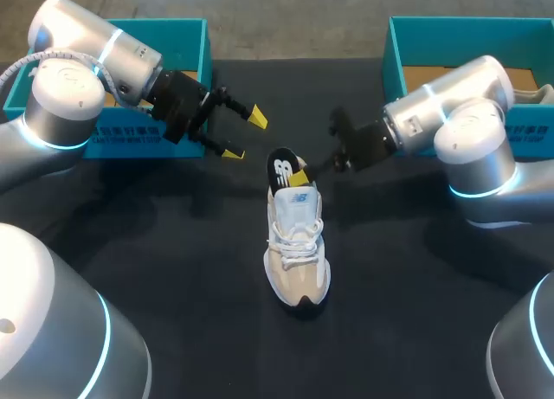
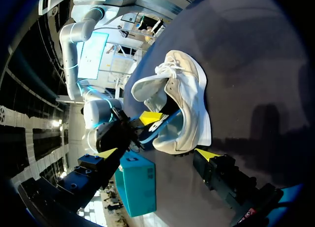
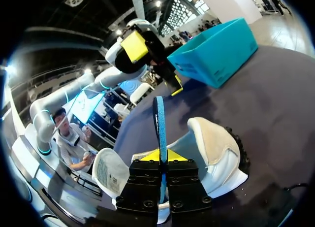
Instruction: Take the shoe out of the shoebox, open the shoe tongue, remove and reinsert the insole, then place the shoe into the shoebox
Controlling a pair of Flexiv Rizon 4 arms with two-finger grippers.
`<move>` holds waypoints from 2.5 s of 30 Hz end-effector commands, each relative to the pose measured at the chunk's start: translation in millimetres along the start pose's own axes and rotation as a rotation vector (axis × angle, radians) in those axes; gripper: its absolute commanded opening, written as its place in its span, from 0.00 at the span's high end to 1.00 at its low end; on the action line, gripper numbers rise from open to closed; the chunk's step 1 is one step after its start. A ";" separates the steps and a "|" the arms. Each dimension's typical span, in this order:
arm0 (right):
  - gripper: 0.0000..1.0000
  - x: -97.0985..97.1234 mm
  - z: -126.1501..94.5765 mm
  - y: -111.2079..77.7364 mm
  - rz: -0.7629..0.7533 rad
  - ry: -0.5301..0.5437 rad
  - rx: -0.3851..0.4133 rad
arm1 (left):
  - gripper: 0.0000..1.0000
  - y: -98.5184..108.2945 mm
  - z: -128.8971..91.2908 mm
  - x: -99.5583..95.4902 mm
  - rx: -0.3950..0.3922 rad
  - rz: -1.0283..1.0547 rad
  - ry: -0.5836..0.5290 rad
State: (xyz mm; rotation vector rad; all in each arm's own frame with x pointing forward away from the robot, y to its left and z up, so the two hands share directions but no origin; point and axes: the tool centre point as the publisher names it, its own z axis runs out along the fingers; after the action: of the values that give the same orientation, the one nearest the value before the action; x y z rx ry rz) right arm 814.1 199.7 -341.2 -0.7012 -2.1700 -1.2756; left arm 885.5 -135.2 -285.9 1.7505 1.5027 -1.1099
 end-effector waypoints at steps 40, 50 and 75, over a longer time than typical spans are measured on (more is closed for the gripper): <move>1.00 -2.4 5.6 1.9 0.005 -0.014 0.032 | 0.00 0.3 0.6 0.1 -0.001 0.001 0.000; 1.00 0.4 5.3 -13.6 0.039 -0.018 0.040 | 0.00 0.3 0.6 0.1 -0.001 0.001 0.000; 0.20 14.7 1.0 8.3 -0.024 -0.051 0.044 | 0.00 0.3 0.6 0.1 -0.001 0.001 0.000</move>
State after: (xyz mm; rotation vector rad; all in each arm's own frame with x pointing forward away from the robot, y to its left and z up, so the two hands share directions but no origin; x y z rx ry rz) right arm 810.4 206.6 -330.2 -0.6958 -2.2408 -1.2326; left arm 885.5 -135.1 -285.9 1.7505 1.5028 -1.1099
